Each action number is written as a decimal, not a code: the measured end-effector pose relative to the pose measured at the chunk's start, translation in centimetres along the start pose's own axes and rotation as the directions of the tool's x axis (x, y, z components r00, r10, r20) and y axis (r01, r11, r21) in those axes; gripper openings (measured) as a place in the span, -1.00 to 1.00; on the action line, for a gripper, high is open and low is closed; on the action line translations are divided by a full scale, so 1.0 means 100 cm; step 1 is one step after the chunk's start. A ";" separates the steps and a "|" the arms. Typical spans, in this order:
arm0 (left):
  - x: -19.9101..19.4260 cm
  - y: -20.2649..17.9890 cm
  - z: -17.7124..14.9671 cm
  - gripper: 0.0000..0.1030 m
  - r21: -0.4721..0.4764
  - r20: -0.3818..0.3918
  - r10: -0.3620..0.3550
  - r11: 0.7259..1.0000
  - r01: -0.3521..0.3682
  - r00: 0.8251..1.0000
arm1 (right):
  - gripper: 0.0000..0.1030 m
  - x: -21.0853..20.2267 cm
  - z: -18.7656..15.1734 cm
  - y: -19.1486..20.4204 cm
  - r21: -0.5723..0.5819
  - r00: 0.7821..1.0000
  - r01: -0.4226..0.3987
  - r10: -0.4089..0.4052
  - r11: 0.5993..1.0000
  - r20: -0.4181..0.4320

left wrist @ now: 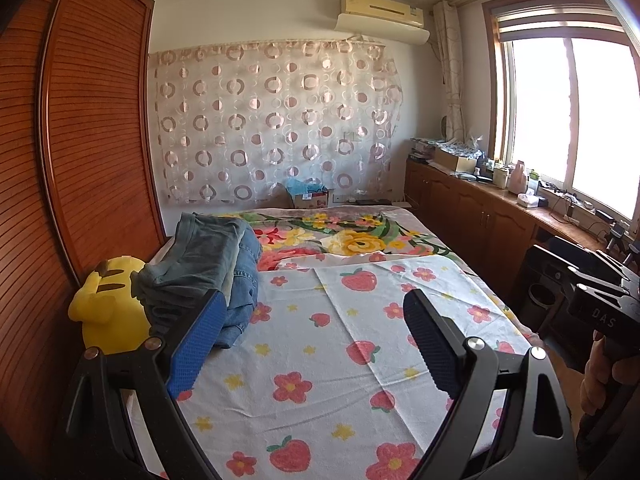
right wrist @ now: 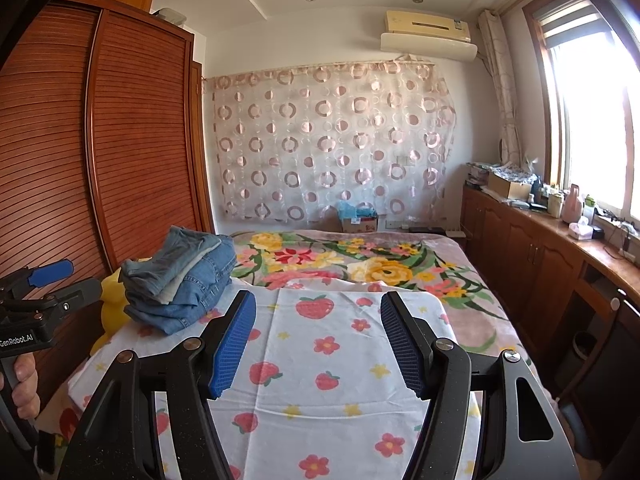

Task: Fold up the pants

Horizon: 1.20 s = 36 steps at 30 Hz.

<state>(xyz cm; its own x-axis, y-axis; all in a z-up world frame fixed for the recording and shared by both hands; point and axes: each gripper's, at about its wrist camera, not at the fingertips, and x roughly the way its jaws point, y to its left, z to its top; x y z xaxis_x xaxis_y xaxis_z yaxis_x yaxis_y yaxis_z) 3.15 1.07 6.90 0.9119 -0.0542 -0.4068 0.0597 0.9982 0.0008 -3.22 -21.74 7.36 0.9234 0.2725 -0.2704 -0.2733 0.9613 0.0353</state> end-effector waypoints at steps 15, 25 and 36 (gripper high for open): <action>0.000 0.002 -0.001 0.76 -0.001 -0.002 0.001 1.000 -0.001 1.000 | 0.30 0.000 -0.001 0.001 -0.002 1.000 -0.002 0.002 1.000 0.002; -0.002 0.003 -0.002 0.76 0.000 -0.002 0.002 1.000 -0.002 1.000 | 0.30 0.000 -0.002 0.001 -0.004 1.000 -0.003 0.003 1.000 0.004; -0.001 0.003 -0.002 0.76 -0.001 -0.001 0.004 1.000 -0.004 1.000 | 0.30 0.000 -0.003 0.002 -0.005 1.000 -0.007 0.007 1.000 0.003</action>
<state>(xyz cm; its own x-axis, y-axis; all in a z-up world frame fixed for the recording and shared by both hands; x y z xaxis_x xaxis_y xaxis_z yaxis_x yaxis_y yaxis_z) 2.98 1.36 6.79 0.9115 -0.0502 -0.4082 0.0558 0.9984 0.0019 -3.35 -21.56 7.06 0.9222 0.2791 -0.2676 -0.2808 0.9592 0.0326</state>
